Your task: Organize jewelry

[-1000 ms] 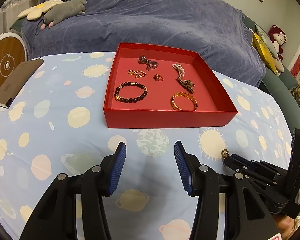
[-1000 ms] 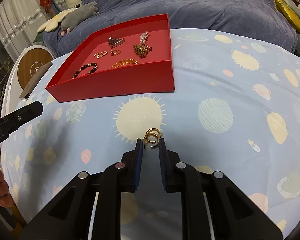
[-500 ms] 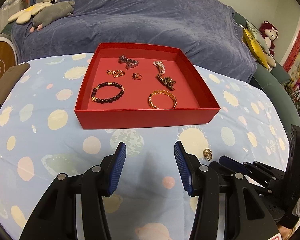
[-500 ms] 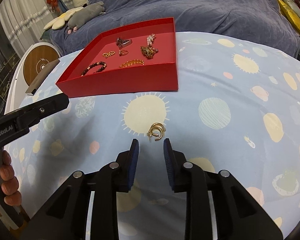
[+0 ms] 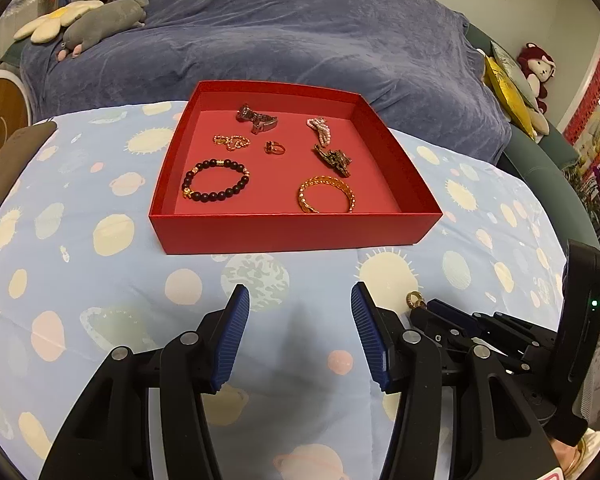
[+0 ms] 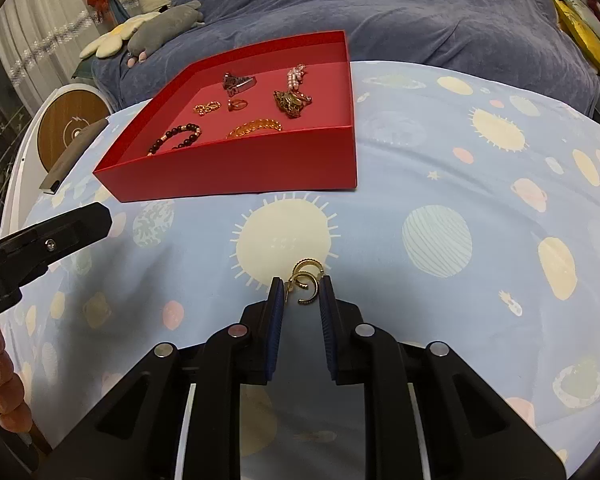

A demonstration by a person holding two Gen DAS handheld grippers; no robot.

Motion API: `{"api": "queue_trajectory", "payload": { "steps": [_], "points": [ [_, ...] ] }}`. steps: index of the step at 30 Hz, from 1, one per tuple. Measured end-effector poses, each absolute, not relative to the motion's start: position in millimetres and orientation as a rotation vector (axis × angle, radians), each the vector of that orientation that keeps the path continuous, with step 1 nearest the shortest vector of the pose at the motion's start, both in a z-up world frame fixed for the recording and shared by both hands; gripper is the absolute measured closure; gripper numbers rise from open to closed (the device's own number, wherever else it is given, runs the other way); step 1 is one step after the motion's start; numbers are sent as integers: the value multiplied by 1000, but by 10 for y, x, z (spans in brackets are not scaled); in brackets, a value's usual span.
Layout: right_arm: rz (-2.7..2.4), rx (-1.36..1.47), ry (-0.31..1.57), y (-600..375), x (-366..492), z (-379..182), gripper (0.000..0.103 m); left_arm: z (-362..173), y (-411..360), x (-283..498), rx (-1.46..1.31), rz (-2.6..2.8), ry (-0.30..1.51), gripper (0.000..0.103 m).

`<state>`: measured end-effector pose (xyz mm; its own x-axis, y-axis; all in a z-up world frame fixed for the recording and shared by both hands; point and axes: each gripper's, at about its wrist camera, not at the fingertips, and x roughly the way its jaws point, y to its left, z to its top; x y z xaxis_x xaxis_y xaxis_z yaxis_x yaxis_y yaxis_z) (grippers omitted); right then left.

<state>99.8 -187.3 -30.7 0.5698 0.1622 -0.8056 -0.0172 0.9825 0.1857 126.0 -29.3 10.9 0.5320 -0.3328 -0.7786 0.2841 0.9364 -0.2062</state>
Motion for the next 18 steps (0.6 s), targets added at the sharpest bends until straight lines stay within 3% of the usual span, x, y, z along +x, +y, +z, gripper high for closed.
{"api": "queue_trajectory", "payload": {
  "steps": [18],
  "points": [
    [21, 191, 960, -2514, 560, -242, 85, -314, -1449, 1196, 122, -480, 958, 52]
  ]
}}
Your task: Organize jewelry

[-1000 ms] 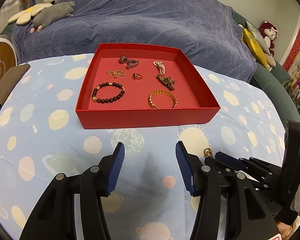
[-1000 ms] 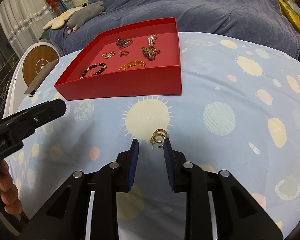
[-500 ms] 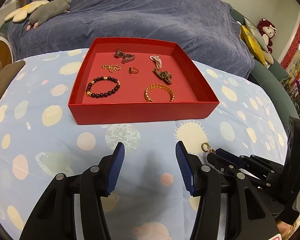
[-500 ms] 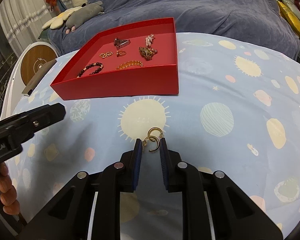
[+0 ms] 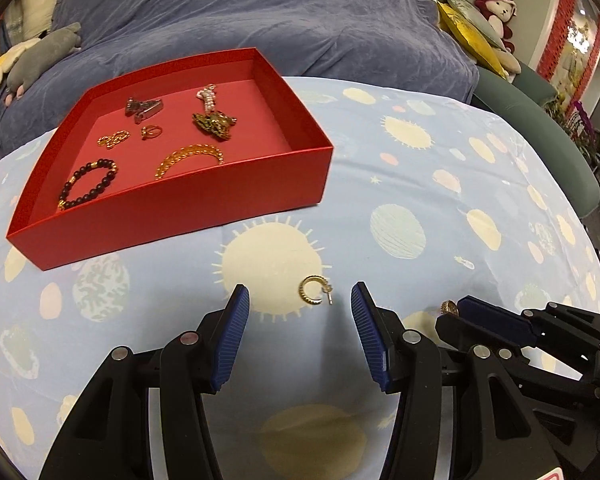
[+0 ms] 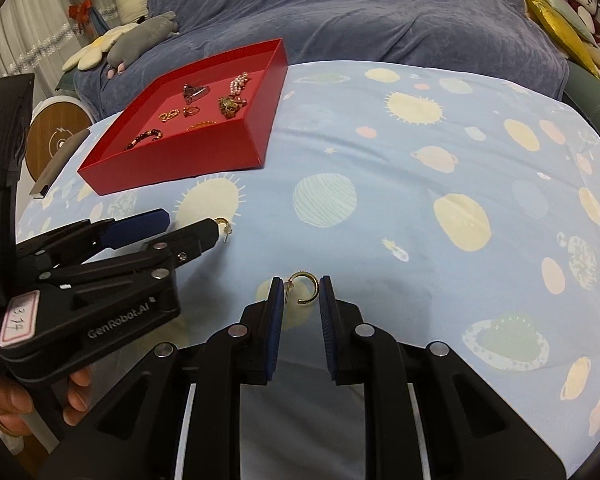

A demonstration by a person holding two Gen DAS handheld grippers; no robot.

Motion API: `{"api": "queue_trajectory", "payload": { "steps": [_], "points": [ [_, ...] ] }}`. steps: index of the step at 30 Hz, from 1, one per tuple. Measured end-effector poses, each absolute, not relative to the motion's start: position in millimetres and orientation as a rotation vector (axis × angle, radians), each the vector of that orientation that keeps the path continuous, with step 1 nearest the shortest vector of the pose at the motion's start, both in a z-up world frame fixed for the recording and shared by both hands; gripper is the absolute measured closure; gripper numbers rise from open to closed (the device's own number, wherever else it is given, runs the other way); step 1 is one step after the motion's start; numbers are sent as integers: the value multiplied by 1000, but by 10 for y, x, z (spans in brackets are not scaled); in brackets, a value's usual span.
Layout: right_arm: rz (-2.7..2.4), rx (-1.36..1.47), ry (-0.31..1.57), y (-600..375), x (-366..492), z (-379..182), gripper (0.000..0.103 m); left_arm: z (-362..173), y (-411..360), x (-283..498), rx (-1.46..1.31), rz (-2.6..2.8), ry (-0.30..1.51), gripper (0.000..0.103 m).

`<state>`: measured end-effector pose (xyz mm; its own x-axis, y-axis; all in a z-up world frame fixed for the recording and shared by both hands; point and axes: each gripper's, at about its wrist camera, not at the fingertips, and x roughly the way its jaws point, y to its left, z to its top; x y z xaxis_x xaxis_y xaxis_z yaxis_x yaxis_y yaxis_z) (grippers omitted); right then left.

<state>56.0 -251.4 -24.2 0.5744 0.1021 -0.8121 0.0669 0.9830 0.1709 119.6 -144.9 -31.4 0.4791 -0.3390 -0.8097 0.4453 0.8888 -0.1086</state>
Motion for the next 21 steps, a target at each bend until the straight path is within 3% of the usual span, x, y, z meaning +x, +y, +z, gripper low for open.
{"api": "queue_trajectory", "payload": {
  "steps": [1, 3, 5, 8, 21],
  "points": [
    [20, 193, 959, -2528, 554, -239, 85, -339, -1485, 1203, 129, -481, 959, 52],
    [18, 199, 960, -2559, 537, -238, 86, -404, -1550, 1225, 143, -483, 964, 67],
    [19, 204, 964, -2574, 528, -240, 86, -428, -1590, 1209, 189, -462, 927, 72],
    [26, 199, 965, -2555, 521, -235, 86, -434, -1557, 1190, 232, -440, 896, 87],
    [104, 181, 917, -2167, 667, 25, 85, 21, -805, 1152, 58, -417, 892, 87]
  ]
}}
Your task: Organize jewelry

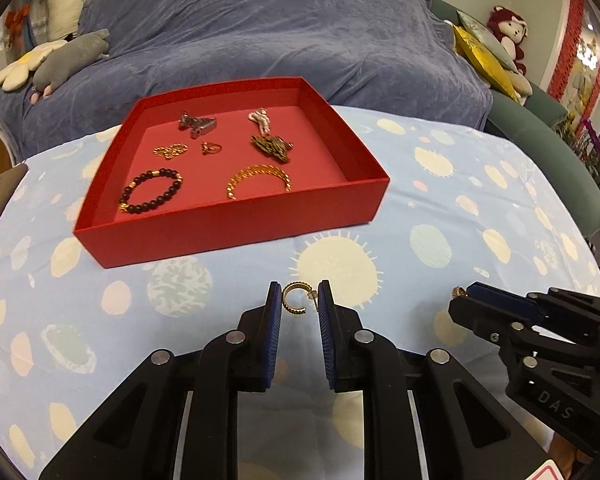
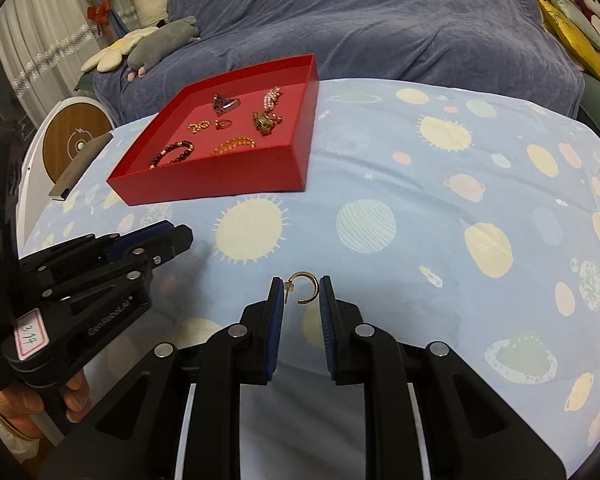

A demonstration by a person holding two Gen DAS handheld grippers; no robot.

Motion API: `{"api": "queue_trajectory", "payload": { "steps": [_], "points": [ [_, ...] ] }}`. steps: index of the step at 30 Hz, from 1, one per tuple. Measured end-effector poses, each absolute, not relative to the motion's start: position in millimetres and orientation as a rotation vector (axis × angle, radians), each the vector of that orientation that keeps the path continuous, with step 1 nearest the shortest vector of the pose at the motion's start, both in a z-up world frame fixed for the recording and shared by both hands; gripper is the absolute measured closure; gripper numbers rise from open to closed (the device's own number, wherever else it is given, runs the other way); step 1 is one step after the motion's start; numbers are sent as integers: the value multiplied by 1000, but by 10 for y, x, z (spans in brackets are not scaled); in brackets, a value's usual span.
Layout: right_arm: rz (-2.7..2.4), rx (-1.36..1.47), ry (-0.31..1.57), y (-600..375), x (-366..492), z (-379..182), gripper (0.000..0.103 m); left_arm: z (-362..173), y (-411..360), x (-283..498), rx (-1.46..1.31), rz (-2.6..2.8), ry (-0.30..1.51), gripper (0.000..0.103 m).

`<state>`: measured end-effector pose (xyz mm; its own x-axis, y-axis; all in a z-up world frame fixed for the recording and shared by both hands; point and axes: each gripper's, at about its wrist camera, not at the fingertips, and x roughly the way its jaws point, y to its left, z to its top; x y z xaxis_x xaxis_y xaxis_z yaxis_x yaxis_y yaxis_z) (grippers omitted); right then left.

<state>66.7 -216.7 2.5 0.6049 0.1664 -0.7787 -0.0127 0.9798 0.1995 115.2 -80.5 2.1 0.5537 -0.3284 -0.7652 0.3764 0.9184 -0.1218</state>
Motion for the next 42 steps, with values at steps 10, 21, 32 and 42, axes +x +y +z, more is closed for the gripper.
{"api": "queue_trajectory", "payload": {
  "steps": [10, 21, 32, 42],
  "points": [
    [177, 153, 817, -1727, 1277, 580, 85, 593, -413, 1630, -3, -353, 805, 87],
    [179, 183, 876, -1578, 2506, 313, 86, 355, -350, 2711, 3, -320, 870, 87],
    [164, 174, 902, -1547, 2805, 31, 77, 36, -338, 3109, -68, -302, 964, 73],
    [126, 186, 792, -1851, 2012, 756, 58, 685, 62, 2543, -115, -230, 843, 53]
  ]
}}
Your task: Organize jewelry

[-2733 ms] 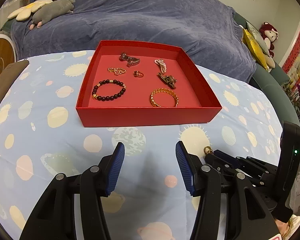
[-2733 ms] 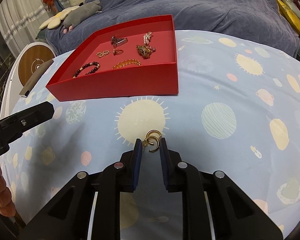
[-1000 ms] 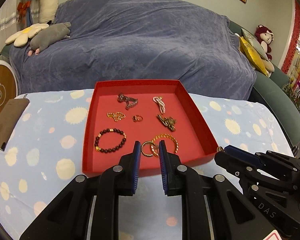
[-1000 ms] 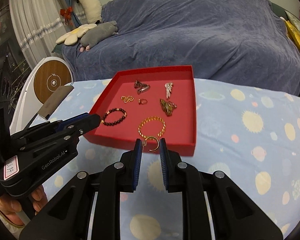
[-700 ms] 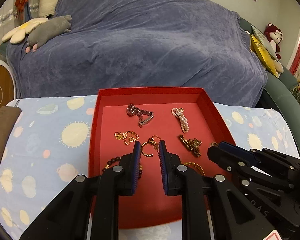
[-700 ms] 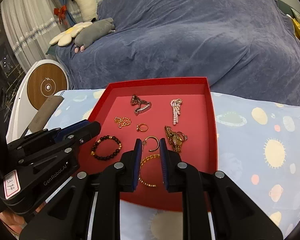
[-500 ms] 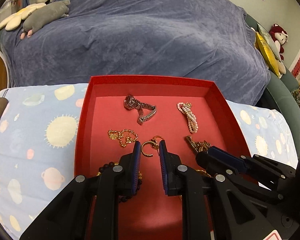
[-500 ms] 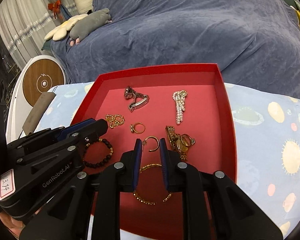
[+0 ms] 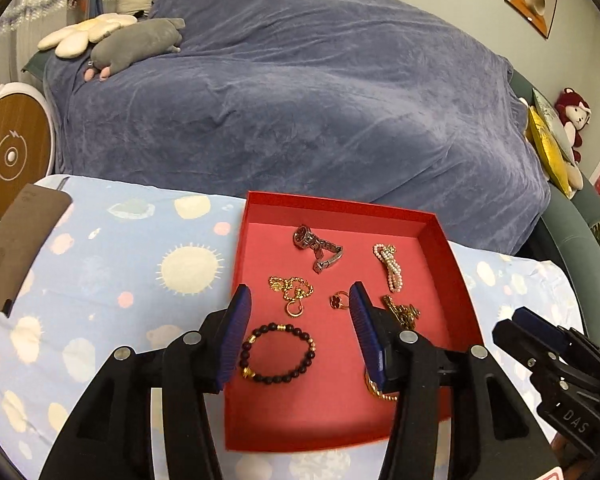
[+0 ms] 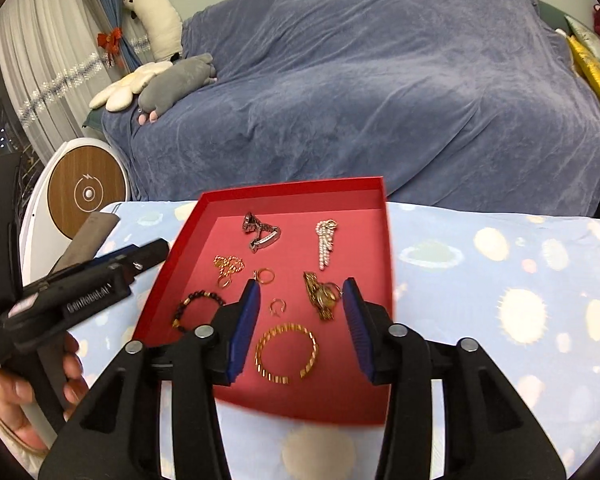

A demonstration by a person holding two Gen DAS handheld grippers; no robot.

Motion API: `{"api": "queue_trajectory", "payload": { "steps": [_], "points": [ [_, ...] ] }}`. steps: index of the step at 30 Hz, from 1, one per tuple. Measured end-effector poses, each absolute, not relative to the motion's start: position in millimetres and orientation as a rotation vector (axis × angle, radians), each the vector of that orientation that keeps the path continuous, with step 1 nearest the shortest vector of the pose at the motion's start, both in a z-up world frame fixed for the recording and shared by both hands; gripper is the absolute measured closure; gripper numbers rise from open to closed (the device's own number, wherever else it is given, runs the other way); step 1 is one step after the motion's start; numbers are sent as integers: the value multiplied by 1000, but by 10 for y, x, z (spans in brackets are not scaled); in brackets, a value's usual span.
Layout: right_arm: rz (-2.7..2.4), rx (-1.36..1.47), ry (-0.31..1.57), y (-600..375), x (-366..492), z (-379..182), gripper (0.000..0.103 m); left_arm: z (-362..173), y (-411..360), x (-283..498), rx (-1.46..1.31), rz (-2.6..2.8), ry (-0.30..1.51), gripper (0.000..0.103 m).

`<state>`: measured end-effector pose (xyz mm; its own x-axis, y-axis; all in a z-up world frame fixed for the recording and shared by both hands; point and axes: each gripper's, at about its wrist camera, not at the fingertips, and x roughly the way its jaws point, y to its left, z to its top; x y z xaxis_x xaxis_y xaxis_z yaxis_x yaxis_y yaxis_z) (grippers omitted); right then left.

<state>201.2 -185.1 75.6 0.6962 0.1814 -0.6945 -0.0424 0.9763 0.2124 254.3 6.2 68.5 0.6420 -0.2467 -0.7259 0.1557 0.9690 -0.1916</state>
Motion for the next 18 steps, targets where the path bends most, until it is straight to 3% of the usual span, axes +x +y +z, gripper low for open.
{"api": "queue_trajectory", "payload": {
  "steps": [4, 7, 18],
  "points": [
    [94, 160, 771, -1880, 1494, 908, 48, 863, 182, 2127, -126, -221, 819, 51],
    [70, 133, 763, -1835, 1183, 884, 46, 862, 191, 1775, -113, -201, 803, 50],
    [22, 161, 831, -1692, 893, 354, 36, 390, 55, 1196, -31, -159, 828, 47]
  ]
}}
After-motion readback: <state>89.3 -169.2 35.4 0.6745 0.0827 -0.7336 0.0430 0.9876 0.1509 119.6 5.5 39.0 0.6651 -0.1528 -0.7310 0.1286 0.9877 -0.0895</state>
